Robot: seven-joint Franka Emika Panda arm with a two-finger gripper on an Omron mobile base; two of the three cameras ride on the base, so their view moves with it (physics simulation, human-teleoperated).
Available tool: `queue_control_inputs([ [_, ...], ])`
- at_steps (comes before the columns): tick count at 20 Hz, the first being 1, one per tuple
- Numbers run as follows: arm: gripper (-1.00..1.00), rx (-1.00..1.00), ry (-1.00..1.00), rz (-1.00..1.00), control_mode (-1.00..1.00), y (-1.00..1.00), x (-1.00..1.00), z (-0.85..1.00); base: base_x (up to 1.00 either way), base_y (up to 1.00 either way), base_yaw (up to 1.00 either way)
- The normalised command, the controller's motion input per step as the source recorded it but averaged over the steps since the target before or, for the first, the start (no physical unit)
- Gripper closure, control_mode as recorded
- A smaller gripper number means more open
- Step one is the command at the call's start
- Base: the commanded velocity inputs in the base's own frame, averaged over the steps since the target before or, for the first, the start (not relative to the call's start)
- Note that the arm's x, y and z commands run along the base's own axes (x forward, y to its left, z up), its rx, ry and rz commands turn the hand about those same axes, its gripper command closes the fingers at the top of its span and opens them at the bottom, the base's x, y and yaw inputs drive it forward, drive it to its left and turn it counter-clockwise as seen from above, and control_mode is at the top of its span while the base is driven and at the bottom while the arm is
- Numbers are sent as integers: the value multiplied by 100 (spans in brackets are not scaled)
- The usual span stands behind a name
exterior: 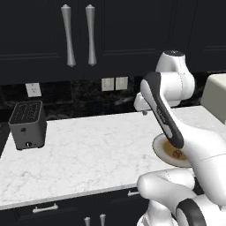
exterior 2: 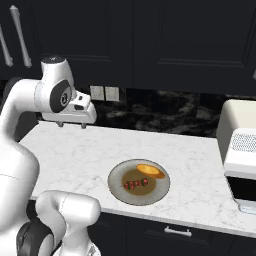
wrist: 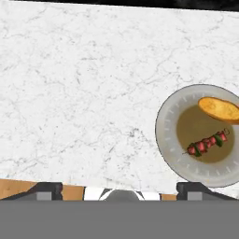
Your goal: Pick up the kebab skewer and baguette bread, and place them inside the toaster oven. Close the toaster oven door and start by setting the timer.
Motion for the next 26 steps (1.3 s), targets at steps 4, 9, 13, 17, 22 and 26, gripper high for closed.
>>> queue_control_inputs([
  [4,-100,0,0,-1,-100,-9,-100,0,0,0,0],
  [9,-100,1,0,0,-100,-45,-100,0,0,0,0],
  [13,-100,1,0,0,-100,-39,-59,1,0,0,0],
  [17,-100,0,0,0,-100,-22,-11,5,0,0,0],
  [22,-100,0,0,0,-100,-3,-4,0,0,0,0],
  [26,-100,4,4,-11,-100,-46,-10,0,0,0,0],
])
